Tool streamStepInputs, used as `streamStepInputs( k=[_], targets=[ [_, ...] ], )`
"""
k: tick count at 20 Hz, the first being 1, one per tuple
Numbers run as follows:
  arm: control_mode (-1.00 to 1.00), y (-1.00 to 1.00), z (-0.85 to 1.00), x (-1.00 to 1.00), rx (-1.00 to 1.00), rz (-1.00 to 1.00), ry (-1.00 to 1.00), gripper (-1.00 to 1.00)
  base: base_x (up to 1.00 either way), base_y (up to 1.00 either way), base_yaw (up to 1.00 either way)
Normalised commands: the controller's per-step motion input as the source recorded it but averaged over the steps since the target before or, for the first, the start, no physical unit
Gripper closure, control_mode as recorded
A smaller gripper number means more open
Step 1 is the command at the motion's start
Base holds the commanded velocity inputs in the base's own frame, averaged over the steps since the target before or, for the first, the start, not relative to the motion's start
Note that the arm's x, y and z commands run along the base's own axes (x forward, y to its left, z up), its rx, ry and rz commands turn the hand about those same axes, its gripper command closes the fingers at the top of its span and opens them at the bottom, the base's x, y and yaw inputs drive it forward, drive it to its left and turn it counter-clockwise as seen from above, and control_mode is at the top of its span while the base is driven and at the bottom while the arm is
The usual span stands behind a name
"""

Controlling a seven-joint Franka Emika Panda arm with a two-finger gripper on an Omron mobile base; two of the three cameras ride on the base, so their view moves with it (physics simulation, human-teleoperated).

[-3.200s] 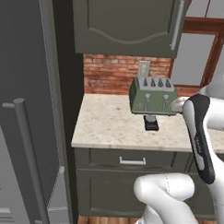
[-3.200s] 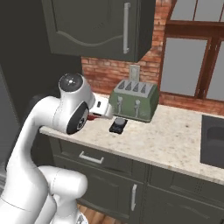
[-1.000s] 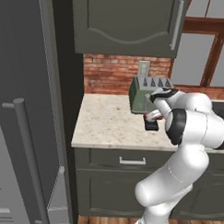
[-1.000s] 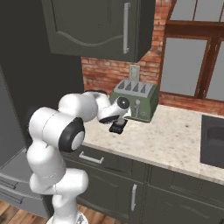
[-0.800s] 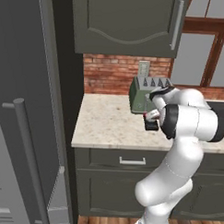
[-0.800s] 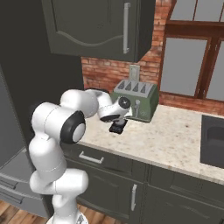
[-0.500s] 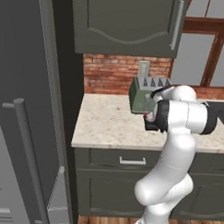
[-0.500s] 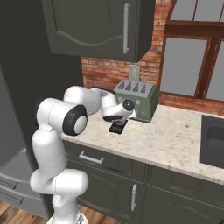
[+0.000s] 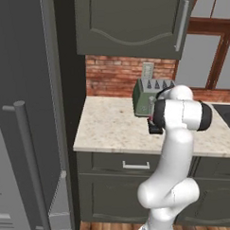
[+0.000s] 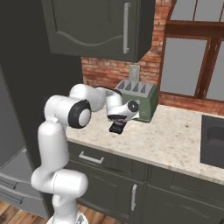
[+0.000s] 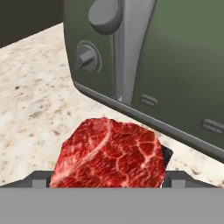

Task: Take the steak from the fridge and place it on the digital scale on the counter by the fridge. Wait a few seconds for a reading, then move it to the plate on the dining counter.

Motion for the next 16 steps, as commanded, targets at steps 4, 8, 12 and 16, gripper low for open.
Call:
streamStepInputs(
  k=[4, 8, 12, 16],
  targets=[
    [-1.00, 0.00, -0.12, 0.24, 0.00, 0.00, 0.00, 1.00, 0.00, 0.00, 0.00],
    [-1.00, 0.00, -0.20, 0.03, 0.00, 0.00, 0.00, 1.00, 0.00, 0.00, 0.00],
    [-1.00, 0.13, -0.21, 0.00, 0.00, 0.00, 0.00, -1.00, 0.00, 0.00, 0.00],
    [-1.00, 0.14, -0.06, -0.02, 0.00, 0.00, 0.00, -1.00, 0.00, 0.00, 0.00]
  ],
)
